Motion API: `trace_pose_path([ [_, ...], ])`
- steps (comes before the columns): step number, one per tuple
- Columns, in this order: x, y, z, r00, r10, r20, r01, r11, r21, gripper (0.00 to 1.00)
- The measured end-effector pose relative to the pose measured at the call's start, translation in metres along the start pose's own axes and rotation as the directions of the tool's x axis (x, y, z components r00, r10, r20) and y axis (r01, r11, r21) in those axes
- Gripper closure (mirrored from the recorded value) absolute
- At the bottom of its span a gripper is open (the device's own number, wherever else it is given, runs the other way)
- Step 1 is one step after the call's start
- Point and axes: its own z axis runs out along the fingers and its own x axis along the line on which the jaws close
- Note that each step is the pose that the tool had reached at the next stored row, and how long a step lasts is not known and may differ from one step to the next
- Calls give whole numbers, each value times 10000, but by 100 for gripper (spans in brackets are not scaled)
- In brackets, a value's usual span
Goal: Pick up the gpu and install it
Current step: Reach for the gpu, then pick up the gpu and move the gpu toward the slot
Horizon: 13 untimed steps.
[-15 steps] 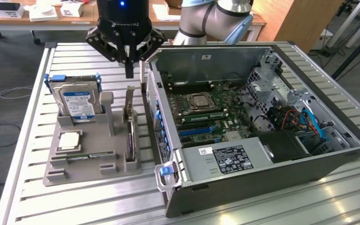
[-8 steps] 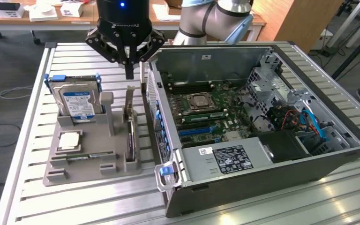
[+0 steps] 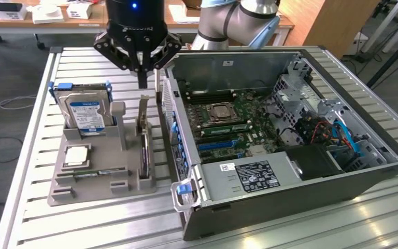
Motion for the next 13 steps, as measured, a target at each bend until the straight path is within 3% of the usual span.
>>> trace_pose_path([
  [13, 7, -40, -2, 10000, 1, 1, -1, 10000, 0, 89],
])
